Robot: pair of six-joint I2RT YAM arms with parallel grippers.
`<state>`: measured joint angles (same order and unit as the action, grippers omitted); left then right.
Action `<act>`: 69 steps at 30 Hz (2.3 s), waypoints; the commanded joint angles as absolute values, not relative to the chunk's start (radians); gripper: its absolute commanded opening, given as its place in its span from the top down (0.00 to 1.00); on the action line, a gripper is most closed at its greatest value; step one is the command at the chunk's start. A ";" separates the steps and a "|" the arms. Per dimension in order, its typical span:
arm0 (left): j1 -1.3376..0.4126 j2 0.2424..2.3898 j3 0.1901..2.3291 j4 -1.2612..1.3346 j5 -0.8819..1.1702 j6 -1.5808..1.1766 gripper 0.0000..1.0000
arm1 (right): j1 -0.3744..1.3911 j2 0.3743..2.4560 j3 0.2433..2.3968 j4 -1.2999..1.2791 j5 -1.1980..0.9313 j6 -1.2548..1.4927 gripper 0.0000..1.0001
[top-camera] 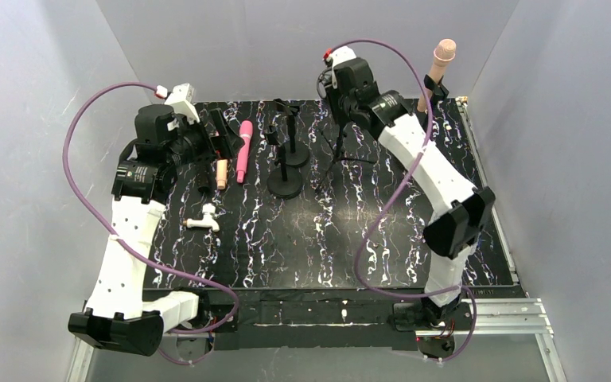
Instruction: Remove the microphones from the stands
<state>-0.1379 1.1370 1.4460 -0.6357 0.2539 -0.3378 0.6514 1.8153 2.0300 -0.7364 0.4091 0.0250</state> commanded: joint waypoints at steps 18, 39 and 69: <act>-0.183 1.150 1.448 -0.632 0.296 -0.344 0.02 | 0.514 2.057 2.378 -0.654 0.181 0.017 0.99; -0.209 1.151 1.436 -0.634 0.295 -0.338 0.02 | 0.511 2.125 2.352 -0.610 0.135 0.016 0.33; -0.220 1.141 1.446 -0.657 0.281 -0.321 0.02 | 0.514 1.728 2.117 -0.647 0.189 0.123 0.02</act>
